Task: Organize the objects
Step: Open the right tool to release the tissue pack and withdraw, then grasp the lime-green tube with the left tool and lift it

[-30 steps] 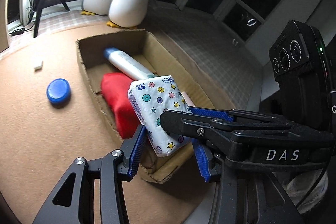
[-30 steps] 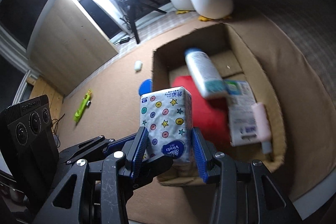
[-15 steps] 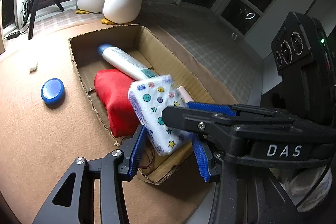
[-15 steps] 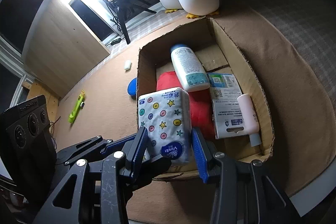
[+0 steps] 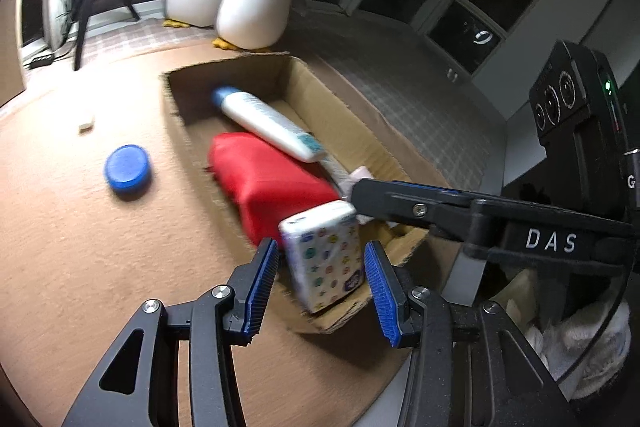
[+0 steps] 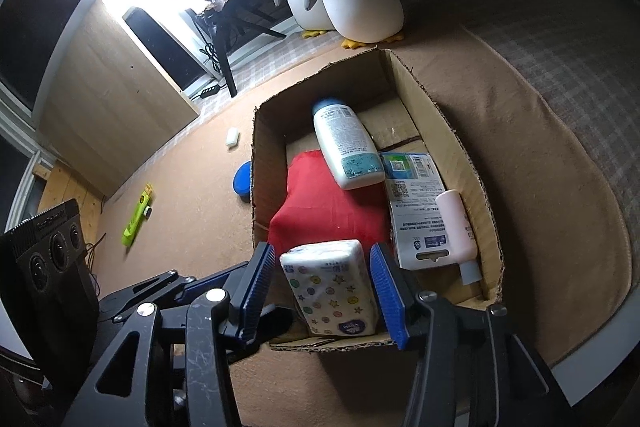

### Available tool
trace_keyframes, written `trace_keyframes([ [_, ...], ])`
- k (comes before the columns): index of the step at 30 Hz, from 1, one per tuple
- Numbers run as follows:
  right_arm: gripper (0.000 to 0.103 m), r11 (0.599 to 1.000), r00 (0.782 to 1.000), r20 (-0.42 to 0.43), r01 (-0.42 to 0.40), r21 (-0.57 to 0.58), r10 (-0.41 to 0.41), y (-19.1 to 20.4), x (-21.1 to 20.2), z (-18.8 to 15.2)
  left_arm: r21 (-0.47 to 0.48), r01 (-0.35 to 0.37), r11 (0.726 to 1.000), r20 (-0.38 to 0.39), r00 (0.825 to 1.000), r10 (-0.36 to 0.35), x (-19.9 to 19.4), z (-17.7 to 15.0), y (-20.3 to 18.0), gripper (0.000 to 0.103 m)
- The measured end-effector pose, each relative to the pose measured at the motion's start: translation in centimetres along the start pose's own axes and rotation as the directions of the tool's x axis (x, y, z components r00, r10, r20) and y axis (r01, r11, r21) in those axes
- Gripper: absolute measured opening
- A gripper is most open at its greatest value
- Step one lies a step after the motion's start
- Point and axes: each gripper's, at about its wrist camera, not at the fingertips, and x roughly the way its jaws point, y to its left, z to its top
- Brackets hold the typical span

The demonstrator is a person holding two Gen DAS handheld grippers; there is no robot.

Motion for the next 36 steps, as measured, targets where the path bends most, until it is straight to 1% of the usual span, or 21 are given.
trace_keyframes([
  [6,0.047,1.0,1.0,0.01,-0.016,-0.005,0.016,1.4,0.2,0.1,-0.081,-0.046,0.996,0.05,0.998,0.05,-3.4,-0.5,4.1,0.049],
  [8,0.047,1.0,1.0,0.01,-0.024,-0.012,0.024,2.1,0.4,0.2,-0.123,-0.062,0.99,0.07,0.995,0.071,-4.9,-0.8,6.1,0.049],
  [12,0.047,0.999,0.999,-0.002,-0.045,-0.03,0.045,3.9,1.2,0.0,-0.212,-0.105,0.972,0.108,0.986,0.13,-8.1,-1.7,10.4,0.049],
  [15,0.047,0.997,0.998,-0.019,-0.062,-0.045,0.061,5.3,1.9,-0.4,-0.273,-0.15,0.95,0.124,0.974,0.189,-10.5,-2.5,13.9,0.049],
  [18,0.047,0.995,0.997,-0.032,-0.079,-0.061,0.077,6.7,2.5,-0.8,-0.323,-0.203,0.925,0.127,0.959,0.254,-12.7,-3.3,17.6,0.049],
  [20,0.047,0.994,0.996,-0.04,-0.087,-0.072,0.085,7.8,2.9,-1.1,-0.355,-0.222,0.908,0.129,0.951,0.282,-14.1,-3.6,19.9,0.049],
  [23,0.047,0.992,0.994,-0.052,-0.098,-0.083,0.094,9.2,3.5,-1.4,-0.385,-0.267,0.884,0.135,0.931,0.34,-16.1,-3.7,23.0,0.049],
  [25,0.047,0.99,0.993,-0.06,-0.105,-0.091,0.1,10.1,3.8,-1.7,-0.412,-0.283,0.866,0.142,0.919,0.368,-17.3,-3.8,25.0,0.049],
  [28,0.047,0.989,0.992,-0.074,-0.108,-0.099,0.101,11.3,4.3,-1.9,-0.462,-0.294,0.837,0.143,0.906,0.397,-18.8,-3.7,28.9,0.049],
  [32,0.047,0.989,0.99,-0.091,-0.114,-0.097,0.105,12.3,4.9,-2.2,-0.51,-0.316,0.8,0.113,0.898,0.426,-19.6,-3.9,33.5,0.049],
  [36,0.047,0.988,0.989,-0.102,-0.114,-0.099,0.104,12.9,5.1,-2.6,-0.547,-0.324,0.772,0.083,0.897,0.435,-19.6,-4.1,37.1,0.048],
])
